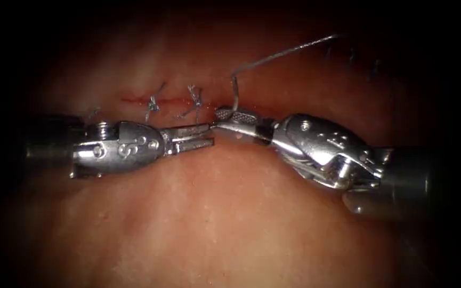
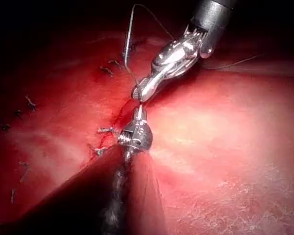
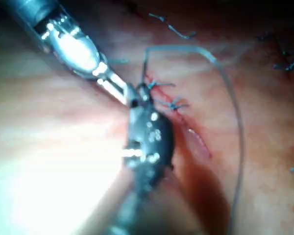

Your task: Wound Closure

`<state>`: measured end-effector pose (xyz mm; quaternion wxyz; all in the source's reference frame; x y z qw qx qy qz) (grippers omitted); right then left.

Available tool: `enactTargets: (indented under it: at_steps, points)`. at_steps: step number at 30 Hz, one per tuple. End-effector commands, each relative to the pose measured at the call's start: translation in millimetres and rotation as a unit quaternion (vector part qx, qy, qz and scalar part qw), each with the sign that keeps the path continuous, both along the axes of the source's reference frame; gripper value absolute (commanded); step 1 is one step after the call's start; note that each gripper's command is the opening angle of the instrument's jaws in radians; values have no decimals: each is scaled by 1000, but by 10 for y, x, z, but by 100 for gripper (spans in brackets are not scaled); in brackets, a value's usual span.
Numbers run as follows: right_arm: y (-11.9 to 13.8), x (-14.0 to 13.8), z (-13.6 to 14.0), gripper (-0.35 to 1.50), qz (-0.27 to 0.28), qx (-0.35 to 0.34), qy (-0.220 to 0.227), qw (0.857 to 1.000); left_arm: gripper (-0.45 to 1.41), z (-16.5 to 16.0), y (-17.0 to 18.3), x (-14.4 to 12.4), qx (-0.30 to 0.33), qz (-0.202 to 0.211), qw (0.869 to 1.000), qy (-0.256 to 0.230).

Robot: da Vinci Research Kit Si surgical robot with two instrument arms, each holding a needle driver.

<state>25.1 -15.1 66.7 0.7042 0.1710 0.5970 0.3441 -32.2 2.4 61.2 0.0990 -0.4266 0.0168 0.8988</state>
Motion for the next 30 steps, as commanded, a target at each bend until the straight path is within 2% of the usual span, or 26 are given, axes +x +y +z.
enactTargets:
  at_steps: [1, 3, 4, 6, 9, 11, 14, 16, 21, 24, 30]
  points:
    - [5, 1, 4, -35, 8, 1, 2, 1000, -45, 7, 2, -6, -1, 0, 1000, 0]
    - [10, -7, 0, -35, 18, -2, 5, 1000, -40, 10, 0, -7, -3, 0, 1000, 1]
    - [11, -7, -1, -35, 18, -2, 5, 1000, -5, 10, 1, -7, -5, 2, 1000, 1]
    - [11, -9, -1, -35, 17, -8, 5, 1000, 74, 9, 6, -9, 43, -35, 998, -6]
    - [11, -10, -1, -35, 0, -18, 3, 1000, 96, 4, 11, -6, 86, -65, 994, -14]
    - [11, -11, 0, -35, -21, -38, 3, 999, 101, -3, 17, -1, 115, -83, 990, -21]
    - [10, -10, -1, -35, -47, -60, 4, 997, 106, -10, 24, 6, 147, -85, 985, -35]
    - [9, -11, -1, -35, -63, -67, 10, 996, 103, -14, 30, 12, 161, -86, 982, -41]
    - [8, -10, -5, -35, -90, -91, 29, 991, 101, -14, 37, 13, 230, -104, 966, -60]
    - [6, -8, -9, -35, -121, -127, 24, 984, 98, -7, 41, 10, 270, -97, 956, -55]
    - [3, -8, -11, -35, -157, -177, 36, 971, 96, 6, 43, 11, 309, -78, 947, -43]
